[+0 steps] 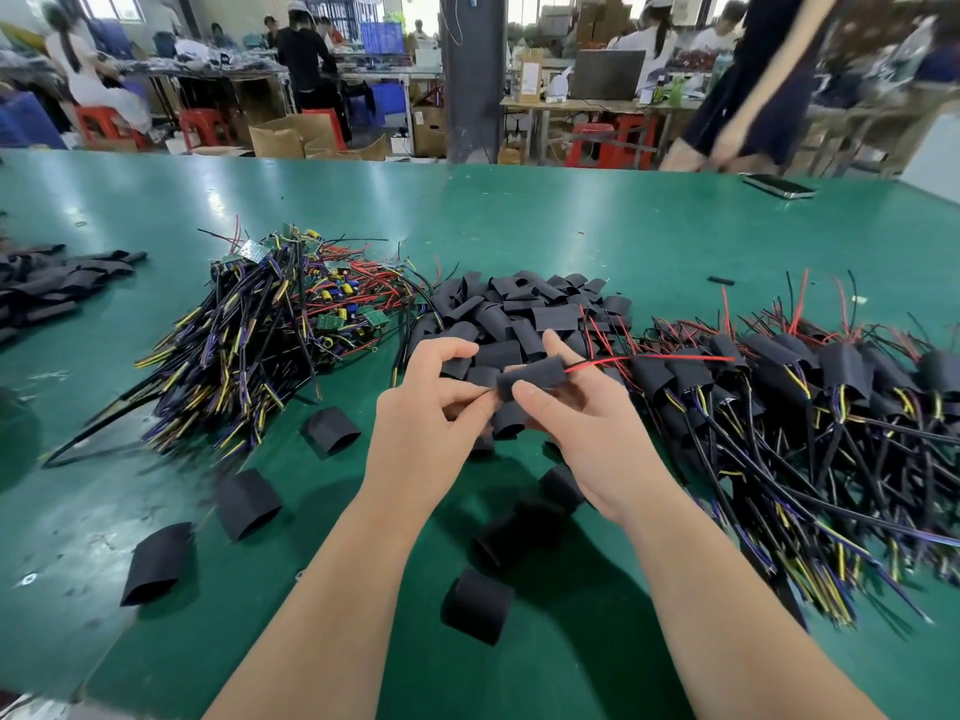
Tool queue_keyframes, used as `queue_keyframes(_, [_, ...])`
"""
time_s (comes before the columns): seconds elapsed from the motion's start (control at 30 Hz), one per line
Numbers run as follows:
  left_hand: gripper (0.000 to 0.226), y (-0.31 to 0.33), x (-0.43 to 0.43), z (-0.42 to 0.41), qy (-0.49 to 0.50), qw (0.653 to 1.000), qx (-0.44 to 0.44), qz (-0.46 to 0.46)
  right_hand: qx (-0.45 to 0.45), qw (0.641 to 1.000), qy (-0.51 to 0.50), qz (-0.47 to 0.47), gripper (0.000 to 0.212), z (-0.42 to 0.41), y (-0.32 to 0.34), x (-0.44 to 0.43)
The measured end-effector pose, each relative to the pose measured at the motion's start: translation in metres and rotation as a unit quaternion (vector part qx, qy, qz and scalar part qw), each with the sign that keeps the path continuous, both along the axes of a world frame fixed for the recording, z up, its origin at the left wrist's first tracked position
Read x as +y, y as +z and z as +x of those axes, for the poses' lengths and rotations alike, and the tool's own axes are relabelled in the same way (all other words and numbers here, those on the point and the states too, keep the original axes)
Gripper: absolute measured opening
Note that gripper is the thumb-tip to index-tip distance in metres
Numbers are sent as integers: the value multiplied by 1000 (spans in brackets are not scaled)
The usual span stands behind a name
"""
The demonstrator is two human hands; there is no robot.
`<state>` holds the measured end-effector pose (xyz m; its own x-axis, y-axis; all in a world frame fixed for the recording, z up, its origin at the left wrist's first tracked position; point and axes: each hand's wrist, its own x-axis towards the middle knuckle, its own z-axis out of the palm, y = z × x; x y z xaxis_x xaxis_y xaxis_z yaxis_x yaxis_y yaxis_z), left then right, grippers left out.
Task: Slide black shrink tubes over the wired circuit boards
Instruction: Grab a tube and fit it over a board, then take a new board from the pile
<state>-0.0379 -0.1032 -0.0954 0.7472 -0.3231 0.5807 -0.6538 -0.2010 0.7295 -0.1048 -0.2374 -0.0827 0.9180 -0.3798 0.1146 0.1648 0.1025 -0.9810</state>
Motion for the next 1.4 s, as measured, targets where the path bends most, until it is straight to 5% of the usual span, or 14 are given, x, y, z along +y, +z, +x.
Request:
queue_keyframes(0.17, [22, 2, 2, 0, -12, 994, 81, -74, -71, 952, -80, 285, 11, -10, 30, -14])
queue_keyframes(0.23, [12, 0, 6, 8, 42, 993, 90, -70, -94, 933, -126, 323, 10, -19, 42, -30])
queue_keyframes(0.4, [22, -13, 23, 36, 267, 941, 84, 192, -62, 944, -318, 57, 11, -41, 51, -61])
queue_keyframes(0.53, [27, -15, 27, 38, 309, 905, 115, 269, 54, 849, -437, -292, 11, -44, 40, -79])
queue_keyframes(0.63, [34, -16, 29, 39, 355, 894, 111, 249, 137, 794, -426, -412, 19, -44, 34, -81])
queue_keyframes(0.8, [52, -20, 27, 44, 290, 890, 195, 292, 185, 776, -405, -446, 22, -35, 30, -64])
queue_keyframes(0.93, [53, -18, 17, 35, 134, 955, 189, 185, 153, 796, -353, -466, 21, -26, 23, -47])
queue_keyframes(1.0, [45, -13, 18, 33, 165, 970, 115, 139, 151, 802, -329, -475, 21, -22, 19, -40])
queue_keyframes(1.17, [41, 16, 41, 49, 420, 898, 37, 129, 151, 812, -306, -474, 20, -16, 14, -36])
queue_keyframes(1.4, [49, 49, 57, 112, 443, 805, -6, 395, 139, 826, -278, -470, 20, -16, 12, -31])
